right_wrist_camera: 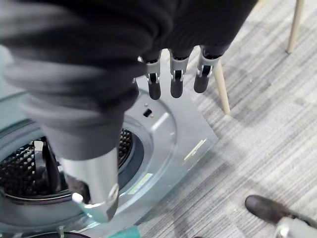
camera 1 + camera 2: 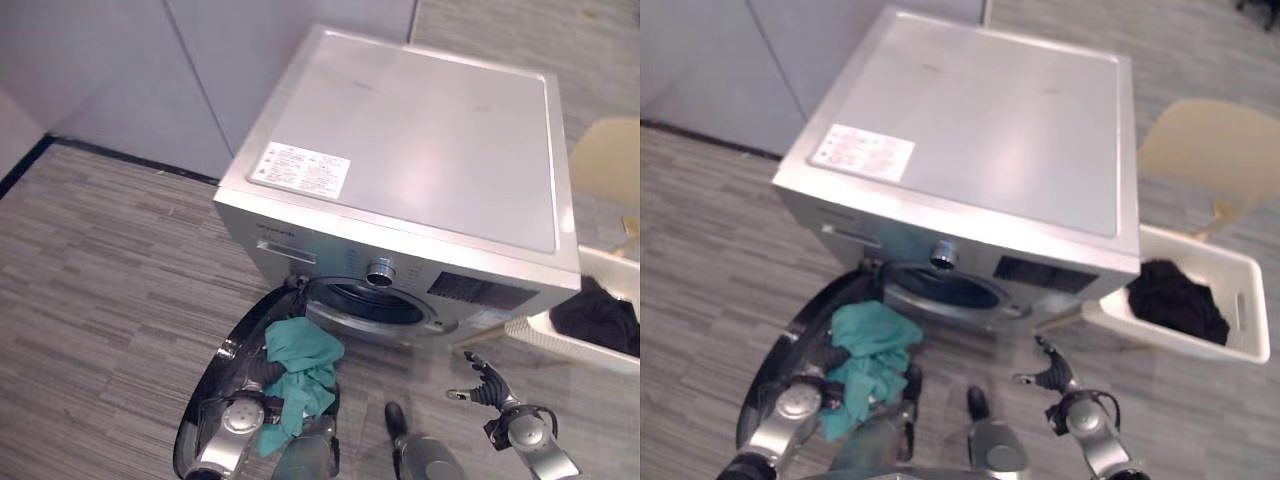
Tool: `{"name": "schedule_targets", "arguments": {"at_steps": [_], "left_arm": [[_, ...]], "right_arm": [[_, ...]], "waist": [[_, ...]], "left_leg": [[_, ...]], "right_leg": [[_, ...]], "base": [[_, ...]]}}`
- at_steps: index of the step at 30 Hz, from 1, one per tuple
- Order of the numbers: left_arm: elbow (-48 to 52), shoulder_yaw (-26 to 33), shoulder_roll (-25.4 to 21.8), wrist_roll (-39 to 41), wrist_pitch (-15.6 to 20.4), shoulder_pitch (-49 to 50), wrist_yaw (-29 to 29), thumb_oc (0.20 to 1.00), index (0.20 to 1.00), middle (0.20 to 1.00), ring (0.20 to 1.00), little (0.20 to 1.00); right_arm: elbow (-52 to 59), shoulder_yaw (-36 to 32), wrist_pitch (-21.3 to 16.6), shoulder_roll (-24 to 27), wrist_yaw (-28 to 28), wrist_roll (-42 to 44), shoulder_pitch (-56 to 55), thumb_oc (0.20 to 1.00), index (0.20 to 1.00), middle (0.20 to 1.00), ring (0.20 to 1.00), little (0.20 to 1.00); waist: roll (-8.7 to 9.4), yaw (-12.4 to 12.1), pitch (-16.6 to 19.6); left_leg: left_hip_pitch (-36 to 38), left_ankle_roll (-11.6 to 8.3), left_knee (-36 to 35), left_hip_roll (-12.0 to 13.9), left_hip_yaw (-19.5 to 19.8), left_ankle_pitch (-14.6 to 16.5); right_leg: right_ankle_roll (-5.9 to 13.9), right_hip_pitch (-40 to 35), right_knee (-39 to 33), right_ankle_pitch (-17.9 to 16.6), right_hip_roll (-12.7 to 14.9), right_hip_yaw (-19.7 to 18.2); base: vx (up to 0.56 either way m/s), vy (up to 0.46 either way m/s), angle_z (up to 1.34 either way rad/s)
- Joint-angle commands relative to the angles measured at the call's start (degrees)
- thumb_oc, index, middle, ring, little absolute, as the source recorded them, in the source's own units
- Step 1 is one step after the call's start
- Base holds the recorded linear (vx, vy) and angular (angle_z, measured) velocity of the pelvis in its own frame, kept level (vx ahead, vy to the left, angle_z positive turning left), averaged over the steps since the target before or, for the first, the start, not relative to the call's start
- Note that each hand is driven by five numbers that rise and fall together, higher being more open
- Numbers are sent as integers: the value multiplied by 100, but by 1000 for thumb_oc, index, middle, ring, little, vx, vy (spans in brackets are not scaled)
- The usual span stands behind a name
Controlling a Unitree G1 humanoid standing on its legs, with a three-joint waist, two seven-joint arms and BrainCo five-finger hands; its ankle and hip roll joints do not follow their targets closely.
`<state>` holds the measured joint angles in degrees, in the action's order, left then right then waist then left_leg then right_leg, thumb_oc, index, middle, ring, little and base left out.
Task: Grab the laundry basket,head to the washer,open it,put in the laundry and shut it.
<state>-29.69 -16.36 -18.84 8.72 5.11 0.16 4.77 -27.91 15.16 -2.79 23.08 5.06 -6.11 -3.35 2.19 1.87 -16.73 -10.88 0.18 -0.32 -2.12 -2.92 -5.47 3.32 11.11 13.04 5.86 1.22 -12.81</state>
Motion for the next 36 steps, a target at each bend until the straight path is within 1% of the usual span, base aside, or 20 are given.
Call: {"name": "schedule_targets", "arguments": {"at_steps": [1, 2, 5, 6, 7, 8, 10, 11, 14, 15, 17, 21, 23, 24, 27, 28, 29, 31, 33, 36], "left_arm": [[221, 254, -181, 127, 399, -529, 416, 200, 200, 200, 200, 200], [234, 288, -196, 200, 434, -629, 490, 200, 200, 200, 200, 200], [365, 280, -257, 367, 482, -924, 643, 200, 200, 200, 200, 200], [425, 275, -258, 402, 498, -1038, 673, 200, 200, 200, 200, 200], [519, 268, -259, 473, 542, -1320, 791, 200, 200, 200, 200, 200], [515, 267, -258, 474, 543, -1326, 791, 200, 200, 200, 200, 200], [706, 359, -311, 516, 615, -1742, 1094, 200, 200, 200, 200, 200], [704, 358, -309, 515, 614, -1747, 1095, 200, 200, 200, 200, 200], [686, 549, -471, 494, 647, -2378, 1550, 200, 200, 200, 200, 200], [675, 548, -472, 495, 650, -2394, 1552, 200, 200, 200, 200, 200], [353, 757, -1040, 470, 652, -3446, 2087, 200, 200, 200, 200, 200], [-189, 769, -1887, 535, 662, -4881, 2687, 200, 200, 200, 200, 200], [-474, 567, -2318, 413, 599, -5578, 3009, 200, 200, 200, 200, 200], [-504, 537, -2327, 419, 606, -5622, 3013, 200, 200, 200, 200, 200], [-891, 85, -2822, 290, 495, -6622, 3389, 200, 200, 200, 200, 200], [-1045, -71, -2944, 261, 439, -6885, 3450, 304, 304, 304, 304, 304], [-1230, -290, -3032, 245, 415, -7190, 3437, 1000, 1000, 1000, 1000, 1000], [-2262, -1241, -3279, 456, 248, -8130, 2535, 1000, 1000, 1000, 1000, 1000], [-2307, -1466, -3196, 369, 247, -8122, 1986, 1000, 1000, 1000, 1000, 1000], [-2153, -1424, -3025, 195, 267, -7723, 1675, 1000, 1000, 1000, 1000, 1000]], "right_arm": [[226, 118, -221, -23, 181, 196, 627, 1000, 1000, 1000, 1000, 1000], [211, 157, -242, -45, 210, 222, 713, 1000, 1000, 1000, 1000, 1000], [262, 146, -249, -101, 316, 326, 885, 1000, 1000, 1000, 1000, 1000], [340, 104, -238, -84, 362, 372, 900, 1000, 1000, 1000, 1000, 1000], [500, 15, -276, -78, 493, 507, 935, 1000, 1000, 1000, 1000, 1000], [502, 12, -274, -76, 492, 508, 936, 1000, 1000, 1000, 1000, 1000], [758, -106, -337, -25, 695, 650, 1149, 1000, 1000, 1000, 1000, 1000], [762, -110, -334, -23, 695, 650, 1150, 1000, 1000, 1000, 1000, 1000], [1071, -287, -457, -30, 884, 804, 1368, 1000, 1000, 1000, 1000, 1000], [1073, -291, -453, -31, 885, 804, 1375, 1000, 1000, 1000, 1000, 1000], [1367, -436, -658, 10, 1023, 867, 1430, 1000, 1000, 1000, 1000, 1000], [1475, -393, -880, -48, 1024, 1037, 1313, 1000, 1000, 1000, 1000, 1000], [1459, -342, -1000, -45, 1002, 1148, 1285, 1000, 1000, 1000, 1000, 1000], [1456, -350, -1004, -58, 1000, 1152, 1297, 1000, 1000, 1000, 1000, 1000], [1425, -239, -1121, 49, 935, 1268, 1292, 1000, 1000, 1000, 1000, 1000], [1406, -182, -1138, 111, 903, 1316, 1296, 1000, 1000, 1000, 1000, 1000], [1402, -159, -1161, 141, 877, 1366, 1307, 1000, 1000, 1000, 1000, 1000], [1350, -82, -1097, 418, 734, 1478, 1513, 1000, 1000, 1000, 1000, 1000], [1324, -48, -1028, 478, 608, 1413, 1580, 1000, 1000, 1000, 1000, 1000], [1299, -41, -999, 486, 527, 1375, 1542, 1000, 1000, 1000, 1000, 1000]], "waist": [[161, -70, -419], [177, -103, -517], [172, -125, -688], [170, -87, -745], [135, -11, -890], [130, -15, -880], [79, 138, -1005], [71, 137, -984], [14, 322, -1050], [5, 318, -1027], [-82, 515, -1051], [-102, 694, -1068], [-92, 756, -1058], [-91, 750, -1056], [-79, 807, -1041], [-76, 824, -1045], [-65, 824, -1052], [-79, 860, -1037], [-57, 777, -1021], [-24, 704, -999]], "left_leg": [[-222, -71, 794, 277, -219, 670], [-288, -70, 894, 331, -355, 748], [-733, -69, 1399, 548, -680, 912], [-953, -40, 1663, 594, -712, 982], [-1324, -26, 2204, 619, -695, 1300], [-1350, -26, 2228, 626, -696, 1313], [-2076, 55, 3012, 794, -795, 1579], [-2121, 55, 3047, 804, -790, 1595], [-3047, 118, 3988, 998, -841, 1850], [-3107, 118, 4035, 1012, -835, 1871], [-4175, 208, 5142, 1246, -724, 2235], [-4849, 324, 5747, 1368, -515, 2489], [-5152, 362, 6052, 1400, -370, 2603], [-5190, 361, 6082, 1401, -356, 2614], [-5581, 386, 6406, 1444, -165, 2709], [-5671, 386, 6483, 1450, -127, 2716], [-5802, 385, 6584, 1460, -70, 2731], [-6110, 385, 6835, 1454, 60, 2752], [-6191, 365, 6956, 1423, 111, 2753], [-6135, 335, 6930, 1380, 134, 2732]], "right_leg": [[115, 255, -44, -345, -256, 285], [129, 462, 91, -364, -141, 561], [81, 992, 384, -371, 421, 1817], [39, 1142, 471, -343, 504, 1955], [-12, 1439, 703, -116, 444, 1855], [-13, 1461, 717, -111, 441, 1853], [-86, 2225, 1236, 12, 455, 1856], [-88, 2262, 1255, 20, 450, 1857], [-153, 3181, 2002, 183, 378, 1699], [-155, 3234, 2035, 197, 371, 1700], [-249, 4297, 3050, 521, 242, 1594], [-299, 4981, 3687, 808, 173, 1605], [-303, 5277, 3969, 908, 145, 1633], [-305, 5307, 3994, 920, 146, 1641], [-317, 5599, 4239, 1014, 155, 1679], [-311, 5664, 4312, 1020, 161, 1693], [-312, 5752, 4393, 1035, 164, 1710], [-311, 5988, 4616, 1065, 194, 1768], [-332, 6034, 4758, 1103, 228, 1813], [-348, 5966, 4765, 1120, 250, 1838]], "base": [[-171, 77, -148], [-148, 27, -145], [-133, -59, -82], [-97, -122, -61], [-45, -88, -34], [-67, -38, -10], [-137, -12, -6], [-125, -27, -28], [-86, 2, -40], [-55, -9, -40], [-41, -16, -54], [5, -39, -8], [12, -23, 0], [0, 0, 0], [8, -23, 3], [1, -29, 15], [2, -13, 16], [4, 0, 8], [1, -19, 8], [-16, -22, 16]]}}
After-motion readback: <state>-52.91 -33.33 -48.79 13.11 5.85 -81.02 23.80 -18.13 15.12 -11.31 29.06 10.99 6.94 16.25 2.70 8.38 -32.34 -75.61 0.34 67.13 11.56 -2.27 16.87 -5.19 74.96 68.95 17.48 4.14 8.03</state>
